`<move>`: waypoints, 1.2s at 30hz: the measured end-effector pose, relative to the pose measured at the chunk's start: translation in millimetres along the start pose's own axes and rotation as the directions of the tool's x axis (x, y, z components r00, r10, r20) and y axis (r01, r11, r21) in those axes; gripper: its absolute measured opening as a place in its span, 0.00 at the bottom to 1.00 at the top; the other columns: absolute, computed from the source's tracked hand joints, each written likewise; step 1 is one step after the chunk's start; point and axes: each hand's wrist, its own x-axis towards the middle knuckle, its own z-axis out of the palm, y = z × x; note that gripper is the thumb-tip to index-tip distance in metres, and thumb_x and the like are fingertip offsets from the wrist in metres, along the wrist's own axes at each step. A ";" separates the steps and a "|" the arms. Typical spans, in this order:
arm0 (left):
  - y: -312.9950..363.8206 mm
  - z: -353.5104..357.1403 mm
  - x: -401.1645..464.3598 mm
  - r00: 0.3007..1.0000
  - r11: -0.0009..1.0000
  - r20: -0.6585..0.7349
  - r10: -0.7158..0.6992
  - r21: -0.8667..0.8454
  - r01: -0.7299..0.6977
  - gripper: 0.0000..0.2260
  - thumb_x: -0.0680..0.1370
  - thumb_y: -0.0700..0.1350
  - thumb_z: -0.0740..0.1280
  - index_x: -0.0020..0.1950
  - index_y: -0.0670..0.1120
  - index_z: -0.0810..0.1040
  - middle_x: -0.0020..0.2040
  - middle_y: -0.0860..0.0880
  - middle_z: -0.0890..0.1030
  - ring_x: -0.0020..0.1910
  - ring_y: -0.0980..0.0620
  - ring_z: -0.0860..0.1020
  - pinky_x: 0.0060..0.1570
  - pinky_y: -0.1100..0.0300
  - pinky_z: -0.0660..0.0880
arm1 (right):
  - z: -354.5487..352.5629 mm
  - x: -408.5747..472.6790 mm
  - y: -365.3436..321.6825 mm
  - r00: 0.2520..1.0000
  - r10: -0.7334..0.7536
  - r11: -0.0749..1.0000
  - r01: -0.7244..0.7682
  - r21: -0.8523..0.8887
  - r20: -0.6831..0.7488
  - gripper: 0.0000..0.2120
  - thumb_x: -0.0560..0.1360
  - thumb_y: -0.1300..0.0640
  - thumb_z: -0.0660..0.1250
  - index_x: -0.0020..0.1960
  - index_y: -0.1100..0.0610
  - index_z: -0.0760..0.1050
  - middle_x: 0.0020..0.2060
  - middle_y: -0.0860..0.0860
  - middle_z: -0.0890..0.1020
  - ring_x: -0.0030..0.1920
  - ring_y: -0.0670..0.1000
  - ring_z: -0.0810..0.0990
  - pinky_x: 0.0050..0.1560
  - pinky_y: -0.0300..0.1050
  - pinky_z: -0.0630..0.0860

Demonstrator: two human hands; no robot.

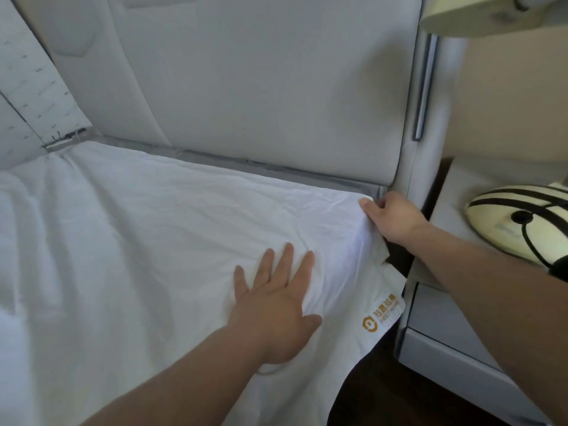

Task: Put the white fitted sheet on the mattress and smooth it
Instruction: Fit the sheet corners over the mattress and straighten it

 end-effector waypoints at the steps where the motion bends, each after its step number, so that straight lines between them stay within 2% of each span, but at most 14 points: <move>1: 0.0 0.8 -0.3 1.000 1.000 -0.006 0.003 0.002 -0.003 0.40 0.81 0.67 0.55 0.76 0.64 0.25 0.78 0.56 0.24 0.79 0.48 0.27 0.75 0.31 0.35 | -0.4 1.1 1.5 1.000 -0.022 1.000 0.022 -0.007 -0.004 0.25 0.82 0.39 0.60 0.41 0.60 0.73 0.34 0.54 0.79 0.36 0.55 0.77 0.37 0.48 0.69; 3: 0.8 2.4 -0.6 1.000 1.000 -0.019 0.009 0.007 -0.009 0.39 0.81 0.67 0.53 0.76 0.64 0.24 0.78 0.56 0.24 0.79 0.48 0.27 0.75 0.31 0.35 | -2.4 0.8 5.2 0.999 -0.046 0.999 0.046 -0.022 -0.005 0.22 0.82 0.40 0.60 0.47 0.59 0.76 0.38 0.53 0.79 0.40 0.53 0.76 0.42 0.47 0.68; 6: 1.4 1.3 -0.7 1.000 1.000 -0.025 0.008 0.019 -0.008 0.37 0.81 0.68 0.51 0.76 0.64 0.25 0.78 0.56 0.24 0.79 0.48 0.28 0.75 0.32 0.36 | -1.7 -1.0 8.1 0.999 -0.046 0.999 0.046 -0.012 -0.001 0.19 0.82 0.39 0.59 0.51 0.55 0.74 0.40 0.53 0.82 0.41 0.53 0.80 0.45 0.49 0.75; 10: 3.0 -0.2 1.5 1.000 1.000 -0.023 -0.005 0.016 0.005 0.36 0.81 0.68 0.51 0.77 0.65 0.26 0.79 0.57 0.26 0.80 0.49 0.29 0.76 0.32 0.37 | -0.4 -1.5 7.0 0.999 -0.003 0.998 0.000 0.061 0.039 0.23 0.79 0.35 0.60 0.55 0.56 0.74 0.42 0.55 0.84 0.42 0.55 0.84 0.51 0.56 0.81; 13: 5.1 -1.3 4.1 1.000 1.000 -0.025 -0.015 0.003 0.015 0.37 0.81 0.68 0.52 0.77 0.65 0.27 0.79 0.58 0.26 0.80 0.49 0.29 0.76 0.33 0.37 | -5.9 0.6 7.9 0.996 0.004 0.987 -0.018 0.160 0.084 0.26 0.79 0.39 0.65 0.54 0.63 0.80 0.47 0.61 0.85 0.48 0.62 0.84 0.54 0.59 0.80; 15: 6.9 -2.3 5.7 1.000 1.000 -0.021 -0.017 0.008 0.017 0.37 0.81 0.67 0.52 0.77 0.65 0.27 0.79 0.58 0.26 0.80 0.50 0.30 0.76 0.33 0.38 | -11.9 0.3 12.2 0.997 -0.002 0.972 -0.015 0.236 0.071 0.19 0.80 0.44 0.67 0.50 0.61 0.81 0.45 0.59 0.84 0.48 0.59 0.83 0.53 0.56 0.80; 17: 8.7 -3.9 7.3 1.000 1.000 -0.017 -0.018 -0.001 0.018 0.37 0.81 0.68 0.52 0.77 0.65 0.27 0.79 0.58 0.26 0.80 0.50 0.29 0.76 0.33 0.38 | -15.5 3.6 16.4 1.000 0.009 0.956 -0.003 0.292 -0.019 0.14 0.80 0.47 0.67 0.47 0.58 0.80 0.43 0.57 0.84 0.45 0.57 0.82 0.50 0.53 0.79; 20: 12.8 -8.2 10.0 1.000 1.000 -0.019 0.010 -0.026 -0.011 0.38 0.80 0.68 0.54 0.79 0.65 0.30 0.79 0.59 0.26 0.80 0.51 0.30 0.77 0.34 0.39 | -15.8 13.7 22.0 0.977 0.013 0.978 0.032 0.208 -0.213 0.12 0.80 0.48 0.65 0.45 0.57 0.78 0.42 0.54 0.82 0.46 0.58 0.80 0.47 0.49 0.75; 24: 21.5 -13.8 8.6 0.998 0.997 -0.008 0.065 -0.046 -0.065 0.39 0.79 0.66 0.57 0.80 0.65 0.33 0.79 0.62 0.28 0.79 0.54 0.29 0.77 0.34 0.38 | -13.7 26.5 28.3 0.912 0.073 0.987 -0.008 0.159 -0.404 0.09 0.80 0.51 0.61 0.46 0.55 0.75 0.49 0.57 0.82 0.48 0.60 0.77 0.47 0.47 0.70; 28: 25.0 -11.0 5.5 1.000 1.000 0.003 0.028 -0.012 -0.028 0.42 0.78 0.65 0.60 0.78 0.65 0.30 0.78 0.61 0.25 0.78 0.51 0.27 0.76 0.31 0.37 | -10.9 28.2 27.6 0.907 0.086 0.994 -0.047 0.103 -0.412 0.11 0.80 0.52 0.60 0.54 0.57 0.77 0.53 0.61 0.82 0.53 0.64 0.80 0.53 0.54 0.77; 32: 30.1 -6.1 11.2 0.999 0.999 -0.031 0.027 0.029 -0.026 0.42 0.82 0.55 0.61 0.78 0.62 0.27 0.77 0.58 0.23 0.78 0.47 0.26 0.76 0.31 0.37 | -7.7 21.4 28.7 0.873 0.036 0.976 0.073 0.204 -0.487 0.07 0.79 0.54 0.64 0.53 0.57 0.73 0.55 0.56 0.77 0.48 0.58 0.76 0.48 0.47 0.69; 34: 31.2 -4.9 13.4 0.999 0.999 -0.038 0.029 0.026 -0.028 0.42 0.83 0.50 0.61 0.79 0.61 0.28 0.77 0.58 0.23 0.78 0.47 0.26 0.76 0.32 0.38 | -11.3 18.4 29.0 0.868 0.048 0.972 0.073 0.223 -0.495 0.09 0.80 0.51 0.63 0.52 0.57 0.73 0.52 0.56 0.79 0.50 0.59 0.78 0.47 0.46 0.69; 35: 31.7 -5.1 14.5 0.999 0.999 -0.041 0.031 0.031 -0.029 0.42 0.83 0.48 0.61 0.79 0.61 0.28 0.77 0.57 0.23 0.78 0.46 0.26 0.77 0.33 0.38 | -12.7 17.8 28.1 0.896 0.024 0.989 0.045 0.144 -0.443 0.14 0.81 0.47 0.60 0.50 0.57 0.75 0.50 0.57 0.82 0.50 0.61 0.79 0.47 0.48 0.72; 36: 33.2 -3.7 14.6 0.999 0.999 -0.041 0.032 0.036 -0.030 0.42 0.83 0.47 0.61 0.79 0.60 0.28 0.77 0.57 0.23 0.78 0.46 0.26 0.77 0.33 0.38 | -11.7 15.3 27.4 0.944 -0.026 1.000 0.022 -0.017 -0.328 0.20 0.82 0.43 0.55 0.48 0.57 0.76 0.47 0.57 0.82 0.49 0.61 0.79 0.48 0.50 0.74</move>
